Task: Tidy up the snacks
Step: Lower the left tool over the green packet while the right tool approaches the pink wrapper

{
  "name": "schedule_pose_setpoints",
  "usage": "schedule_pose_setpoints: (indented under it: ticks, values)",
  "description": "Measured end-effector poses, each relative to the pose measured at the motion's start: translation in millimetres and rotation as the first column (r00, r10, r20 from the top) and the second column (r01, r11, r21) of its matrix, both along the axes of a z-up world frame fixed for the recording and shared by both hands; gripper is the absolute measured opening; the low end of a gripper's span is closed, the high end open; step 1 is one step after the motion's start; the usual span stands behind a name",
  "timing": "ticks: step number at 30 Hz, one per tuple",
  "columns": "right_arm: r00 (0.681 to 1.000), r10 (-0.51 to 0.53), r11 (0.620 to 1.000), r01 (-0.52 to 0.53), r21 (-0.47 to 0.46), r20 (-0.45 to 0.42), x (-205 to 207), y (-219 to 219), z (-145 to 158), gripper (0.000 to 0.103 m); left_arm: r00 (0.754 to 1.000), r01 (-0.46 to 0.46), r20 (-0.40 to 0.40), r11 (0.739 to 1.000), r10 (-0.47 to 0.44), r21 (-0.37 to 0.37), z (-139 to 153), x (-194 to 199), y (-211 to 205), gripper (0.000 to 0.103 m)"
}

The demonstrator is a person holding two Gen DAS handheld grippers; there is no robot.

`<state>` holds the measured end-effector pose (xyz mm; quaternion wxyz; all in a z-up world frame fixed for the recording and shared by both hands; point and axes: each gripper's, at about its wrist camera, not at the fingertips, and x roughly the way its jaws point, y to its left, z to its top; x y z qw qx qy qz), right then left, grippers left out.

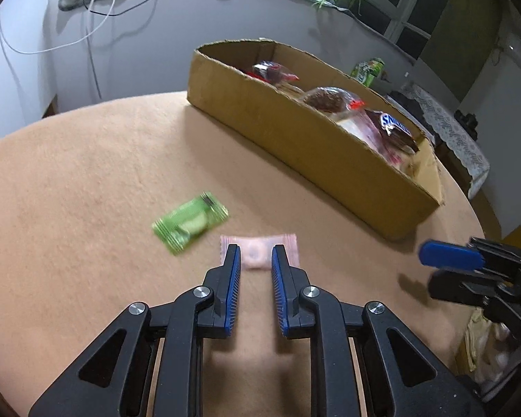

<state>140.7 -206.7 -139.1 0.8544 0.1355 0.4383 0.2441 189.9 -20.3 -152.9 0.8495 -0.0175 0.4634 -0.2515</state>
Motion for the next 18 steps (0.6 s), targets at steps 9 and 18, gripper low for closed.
schedule_pose_setpoints:
  ticks: [9, 18]
  values:
    - [0.992, 0.120, 0.987, -0.115, -0.109, 0.034, 16, 46, -10, 0.043, 0.998, -0.055, 0.042, 0.997, 0.053, 0.056, 14, 15, 23, 0.037]
    - [0.982, 0.173, 0.950, -0.146, -0.274, 0.077, 41, 83, -15, 0.043, 0.995, 0.040, 0.083, 0.981, -0.057, 0.188, 9, 19, 19, 0.039]
